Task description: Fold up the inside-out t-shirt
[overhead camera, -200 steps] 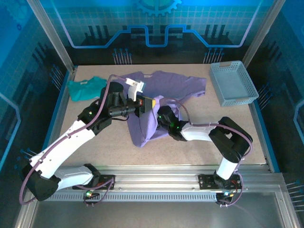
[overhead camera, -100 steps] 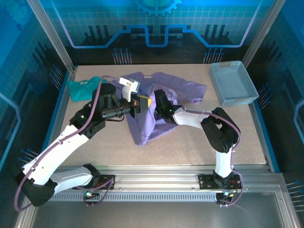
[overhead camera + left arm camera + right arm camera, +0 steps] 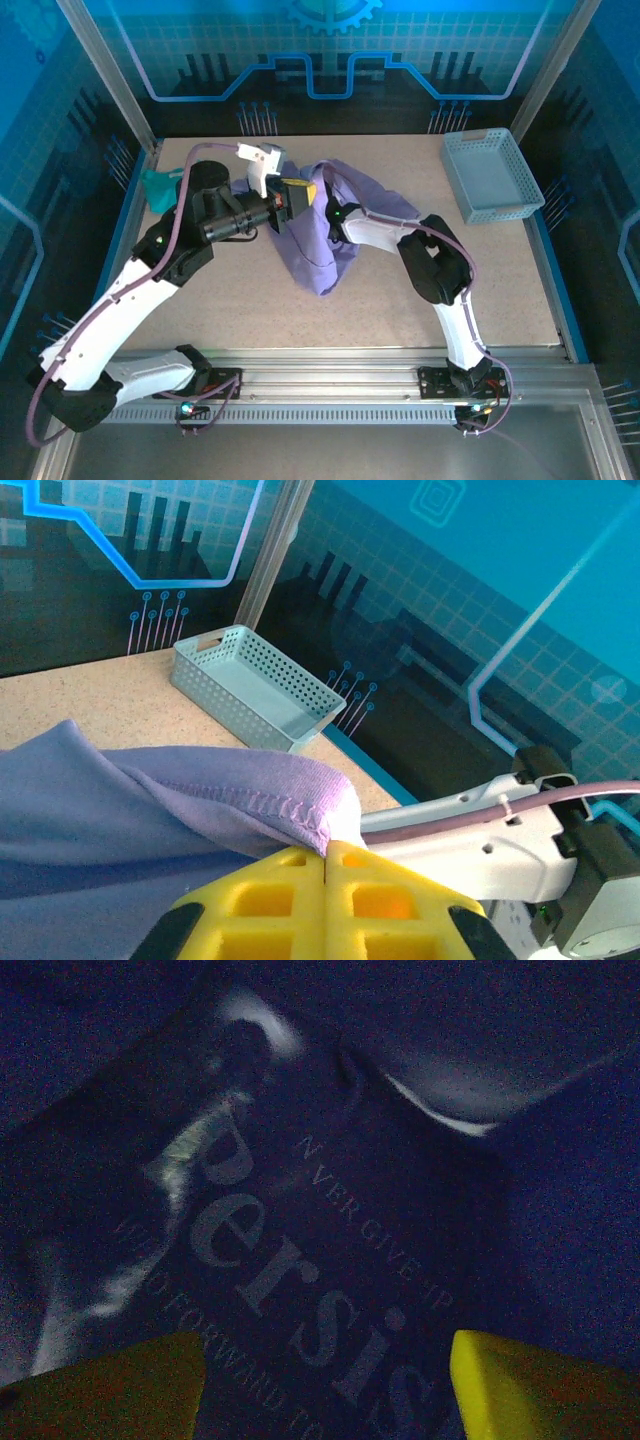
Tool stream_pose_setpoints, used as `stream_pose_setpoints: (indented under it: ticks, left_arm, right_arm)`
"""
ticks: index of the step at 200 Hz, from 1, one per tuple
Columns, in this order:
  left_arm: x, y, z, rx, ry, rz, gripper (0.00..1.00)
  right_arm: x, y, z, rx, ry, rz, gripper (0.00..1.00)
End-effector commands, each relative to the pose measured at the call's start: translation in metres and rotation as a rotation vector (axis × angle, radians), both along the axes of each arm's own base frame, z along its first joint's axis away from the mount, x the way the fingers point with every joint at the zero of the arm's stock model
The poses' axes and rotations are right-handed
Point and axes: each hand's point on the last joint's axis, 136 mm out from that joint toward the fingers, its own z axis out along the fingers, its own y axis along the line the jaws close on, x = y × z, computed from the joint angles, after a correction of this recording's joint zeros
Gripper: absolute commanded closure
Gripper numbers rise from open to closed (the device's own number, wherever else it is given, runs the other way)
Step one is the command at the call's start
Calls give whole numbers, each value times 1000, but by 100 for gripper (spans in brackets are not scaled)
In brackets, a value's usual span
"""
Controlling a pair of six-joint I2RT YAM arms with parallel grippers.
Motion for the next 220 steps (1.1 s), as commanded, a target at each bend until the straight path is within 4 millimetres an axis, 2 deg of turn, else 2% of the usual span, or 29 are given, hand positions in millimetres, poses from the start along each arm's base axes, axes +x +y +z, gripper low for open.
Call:
stream_pose_setpoints:
  ticks: [1, 39, 45, 48, 53, 95, 115, 137, 145, 153, 175, 187, 202, 216, 220]
  left_arm:
    - [-5, -8, 23, -50, -48, -56, 100]
    - [-17, -10, 32, -81, -56, -109, 100]
    - [-20, -10, 35, -92, -63, -117, 100]
    - [-21, -10, 37, -98, -66, -120, 100]
    - [-23, -10, 39, -107, -69, -127, 100]
    - [-30, -8, 57, -151, -104, -145, 100]
    - [-29, -7, 59, -151, -113, -140, 100]
    - [-24, -3, 55, -139, -120, -98, 100]
    - [-21, 0, 54, -133, -126, -73, 100]
    - [-19, 4, 52, -128, -133, -47, 100]
    - [-4, 22, 43, -98, -145, 93, 100]
    - [12, 38, 33, -70, -134, 207, 100]
    - [33, 65, 16, -24, -108, 368, 100]
    - [53, 97, -4, -1, -72, 520, 100]
    - [58, 106, -9, 1, -64, 559, 100]
  right_arm:
    - [12, -15, -17, -75, 42, -54, 30]
    - [34, -35, -35, -125, 109, -109, 20]
    - [36, -36, -31, -133, 111, -107, 18]
    - [36, -37, -44, -153, 131, -106, 17]
    - [37, -37, -49, -171, 139, -102, 16]
    - [48, -36, -69, -223, 195, -99, 8]
    - [50, -38, -82, -252, 237, -96, 7]
    - [45, -40, -98, -262, 315, -84, 10]
    - [42, -40, -104, -258, 344, -71, 14]
    - [38, -40, -109, -256, 374, -58, 23]
    - [31, -39, -111, -225, 438, -36, 62]
    - [27, -36, -97, -184, 449, -21, 81]
    - [19, -31, -66, -115, 429, 10, 99]
    - [4, -30, -41, -43, 405, 49, 100]
    - [-1, -30, -26, -14, 387, 64, 100]
